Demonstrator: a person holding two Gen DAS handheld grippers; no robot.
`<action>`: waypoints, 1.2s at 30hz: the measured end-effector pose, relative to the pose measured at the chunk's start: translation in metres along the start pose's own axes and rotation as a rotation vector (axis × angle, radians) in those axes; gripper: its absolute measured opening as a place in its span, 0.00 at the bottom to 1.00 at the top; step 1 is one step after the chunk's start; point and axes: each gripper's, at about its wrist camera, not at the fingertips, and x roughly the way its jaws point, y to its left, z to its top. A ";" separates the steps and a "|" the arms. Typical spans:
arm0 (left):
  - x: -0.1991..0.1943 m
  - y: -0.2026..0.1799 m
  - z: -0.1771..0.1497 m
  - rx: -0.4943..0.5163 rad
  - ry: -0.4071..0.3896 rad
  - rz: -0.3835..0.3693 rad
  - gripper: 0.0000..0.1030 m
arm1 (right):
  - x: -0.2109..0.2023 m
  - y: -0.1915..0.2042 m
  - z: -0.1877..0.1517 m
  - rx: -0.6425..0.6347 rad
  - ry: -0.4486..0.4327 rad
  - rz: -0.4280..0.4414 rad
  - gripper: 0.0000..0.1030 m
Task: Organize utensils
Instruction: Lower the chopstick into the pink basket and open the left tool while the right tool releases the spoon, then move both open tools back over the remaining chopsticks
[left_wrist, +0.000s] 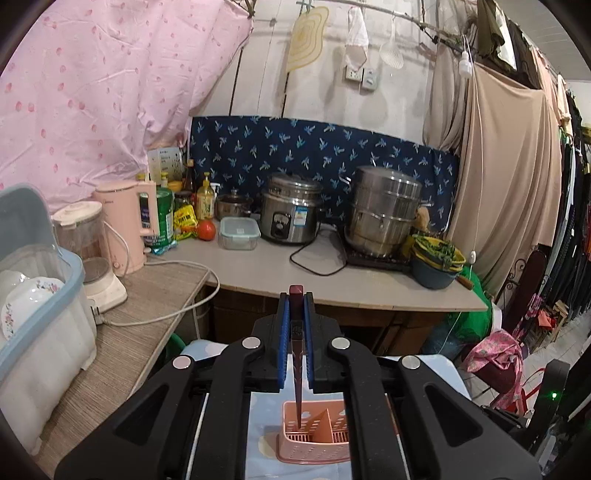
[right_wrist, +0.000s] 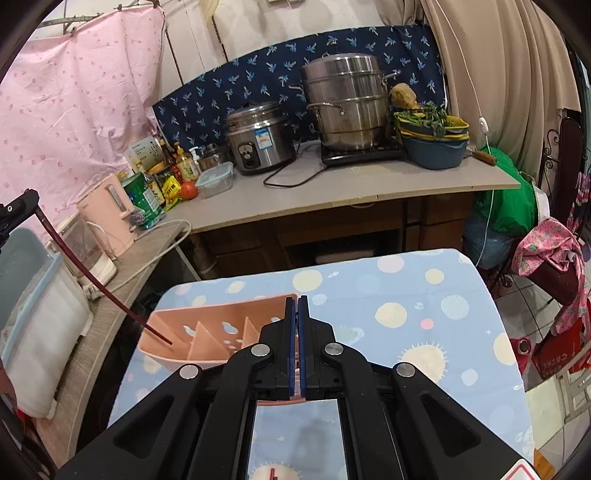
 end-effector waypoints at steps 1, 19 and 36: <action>0.003 0.000 -0.004 0.000 0.010 0.000 0.07 | 0.003 0.000 -0.003 0.000 0.007 0.001 0.02; -0.008 0.019 -0.038 -0.004 0.073 0.059 0.46 | -0.034 0.003 -0.017 0.004 -0.036 0.023 0.24; -0.082 0.037 -0.160 0.048 0.263 0.069 0.47 | -0.105 -0.006 -0.157 -0.001 0.122 0.019 0.25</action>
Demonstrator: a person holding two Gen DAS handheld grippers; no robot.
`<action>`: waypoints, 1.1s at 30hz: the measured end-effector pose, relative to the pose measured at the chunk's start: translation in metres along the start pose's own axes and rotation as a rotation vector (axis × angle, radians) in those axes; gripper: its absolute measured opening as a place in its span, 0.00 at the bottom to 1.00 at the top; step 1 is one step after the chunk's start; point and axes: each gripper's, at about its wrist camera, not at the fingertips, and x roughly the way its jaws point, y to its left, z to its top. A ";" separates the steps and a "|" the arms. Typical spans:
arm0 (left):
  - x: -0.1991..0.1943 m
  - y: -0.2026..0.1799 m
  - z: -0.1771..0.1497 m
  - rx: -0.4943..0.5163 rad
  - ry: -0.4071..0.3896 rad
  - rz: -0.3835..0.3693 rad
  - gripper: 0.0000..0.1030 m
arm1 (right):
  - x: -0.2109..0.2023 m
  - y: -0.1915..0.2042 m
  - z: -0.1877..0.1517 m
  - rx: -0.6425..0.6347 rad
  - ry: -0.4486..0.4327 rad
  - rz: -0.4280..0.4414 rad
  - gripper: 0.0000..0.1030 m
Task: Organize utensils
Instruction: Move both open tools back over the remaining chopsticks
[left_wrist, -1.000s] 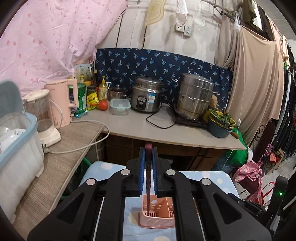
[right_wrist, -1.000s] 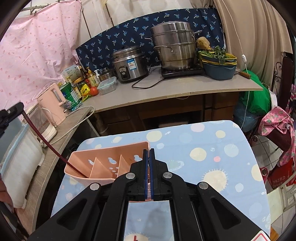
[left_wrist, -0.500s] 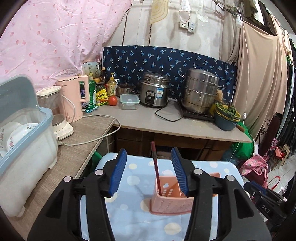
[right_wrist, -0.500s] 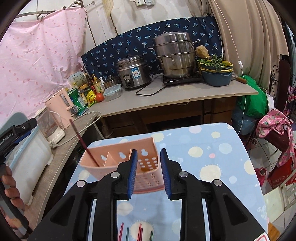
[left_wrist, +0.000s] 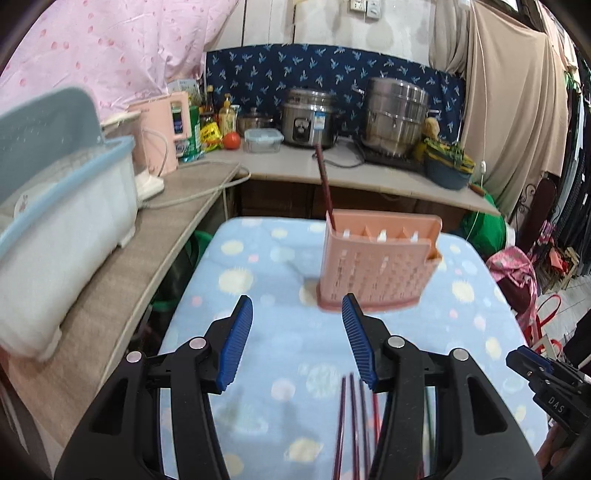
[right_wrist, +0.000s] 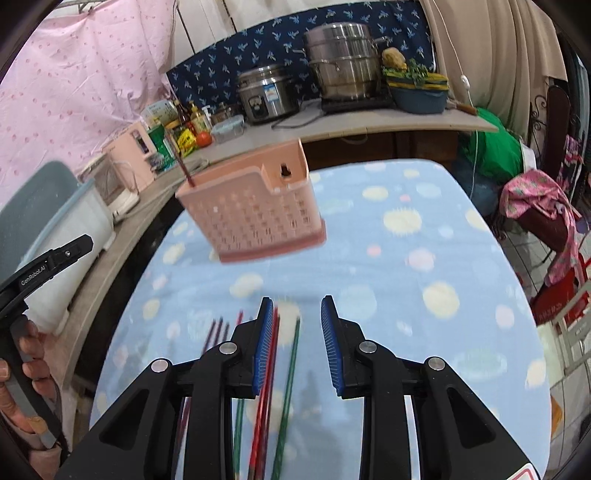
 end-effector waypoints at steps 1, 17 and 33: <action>-0.002 0.002 -0.012 -0.002 0.016 0.000 0.47 | -0.001 0.000 -0.010 -0.003 0.012 -0.007 0.25; -0.025 0.010 -0.135 -0.003 0.183 -0.008 0.47 | -0.008 0.014 -0.133 -0.032 0.172 -0.016 0.26; -0.031 0.005 -0.177 -0.005 0.238 -0.023 0.47 | 0.004 0.030 -0.164 -0.093 0.227 -0.051 0.16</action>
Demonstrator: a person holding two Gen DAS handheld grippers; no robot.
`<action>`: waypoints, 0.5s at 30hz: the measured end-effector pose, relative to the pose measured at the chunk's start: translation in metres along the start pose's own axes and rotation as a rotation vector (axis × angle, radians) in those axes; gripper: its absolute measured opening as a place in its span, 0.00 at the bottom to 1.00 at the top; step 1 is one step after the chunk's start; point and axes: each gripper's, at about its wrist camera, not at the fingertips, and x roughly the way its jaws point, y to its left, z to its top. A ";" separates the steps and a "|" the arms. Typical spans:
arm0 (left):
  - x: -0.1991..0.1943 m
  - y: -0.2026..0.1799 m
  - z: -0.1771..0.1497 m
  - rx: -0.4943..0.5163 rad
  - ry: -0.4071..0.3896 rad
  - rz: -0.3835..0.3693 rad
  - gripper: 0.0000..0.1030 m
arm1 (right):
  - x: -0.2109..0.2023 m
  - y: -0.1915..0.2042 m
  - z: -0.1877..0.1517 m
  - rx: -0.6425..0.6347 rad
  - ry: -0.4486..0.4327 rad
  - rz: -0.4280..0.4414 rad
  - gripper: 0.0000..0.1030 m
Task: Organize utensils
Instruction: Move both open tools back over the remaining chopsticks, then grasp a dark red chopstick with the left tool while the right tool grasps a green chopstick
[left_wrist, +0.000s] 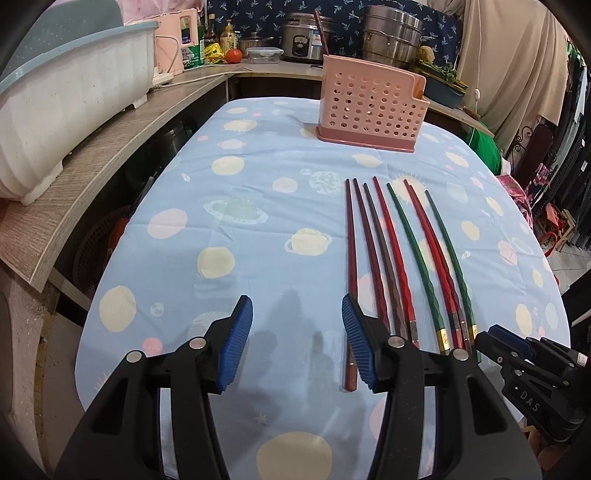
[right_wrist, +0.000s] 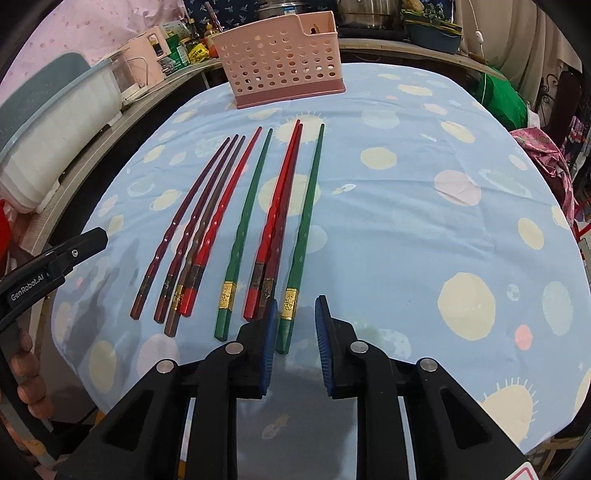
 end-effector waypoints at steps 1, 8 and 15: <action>0.001 0.000 -0.001 -0.001 0.004 -0.003 0.47 | 0.001 0.000 -0.001 0.000 0.005 0.002 0.16; 0.006 -0.005 -0.009 0.010 0.027 -0.011 0.47 | 0.003 0.004 -0.001 -0.019 0.003 -0.004 0.14; 0.009 -0.013 -0.012 0.035 0.040 -0.025 0.47 | 0.006 0.000 -0.001 -0.001 0.004 -0.002 0.07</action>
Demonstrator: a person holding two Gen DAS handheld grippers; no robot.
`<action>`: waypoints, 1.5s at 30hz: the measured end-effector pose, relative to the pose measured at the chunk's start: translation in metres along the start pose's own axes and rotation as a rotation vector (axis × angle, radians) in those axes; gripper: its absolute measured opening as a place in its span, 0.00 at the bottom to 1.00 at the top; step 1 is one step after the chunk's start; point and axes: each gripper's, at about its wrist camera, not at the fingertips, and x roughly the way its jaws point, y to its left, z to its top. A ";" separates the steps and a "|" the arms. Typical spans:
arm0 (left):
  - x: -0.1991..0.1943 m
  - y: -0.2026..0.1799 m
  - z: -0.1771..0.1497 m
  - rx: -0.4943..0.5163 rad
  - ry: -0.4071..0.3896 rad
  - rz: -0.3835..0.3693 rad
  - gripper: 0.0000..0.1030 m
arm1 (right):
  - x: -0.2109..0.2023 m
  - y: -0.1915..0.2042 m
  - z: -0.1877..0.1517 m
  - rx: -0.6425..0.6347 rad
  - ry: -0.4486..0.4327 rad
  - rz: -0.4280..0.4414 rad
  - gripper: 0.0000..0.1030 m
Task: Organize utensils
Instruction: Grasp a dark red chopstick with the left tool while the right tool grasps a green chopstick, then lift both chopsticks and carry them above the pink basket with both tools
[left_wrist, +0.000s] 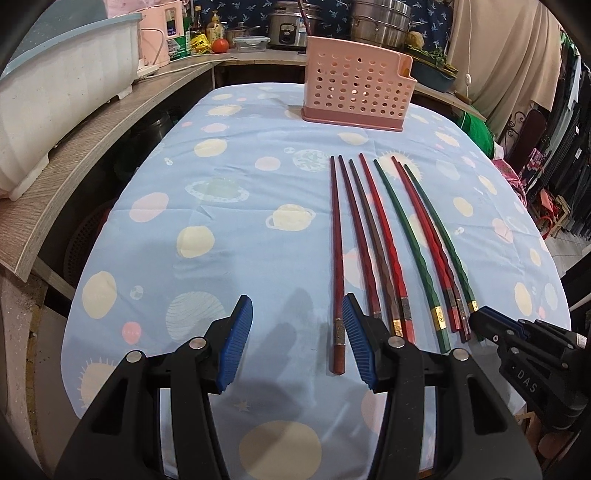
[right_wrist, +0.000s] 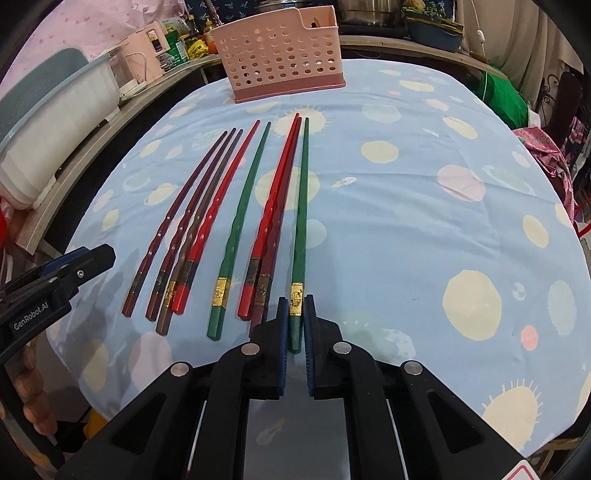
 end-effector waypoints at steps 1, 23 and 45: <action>0.001 -0.001 -0.001 0.003 0.004 -0.003 0.47 | 0.000 -0.001 0.000 0.003 -0.001 0.002 0.07; 0.021 -0.008 -0.016 0.007 0.094 -0.032 0.45 | -0.003 -0.013 -0.001 0.045 -0.008 -0.007 0.07; 0.005 0.002 -0.003 -0.025 0.081 -0.084 0.07 | -0.027 -0.021 0.011 0.078 -0.061 0.015 0.07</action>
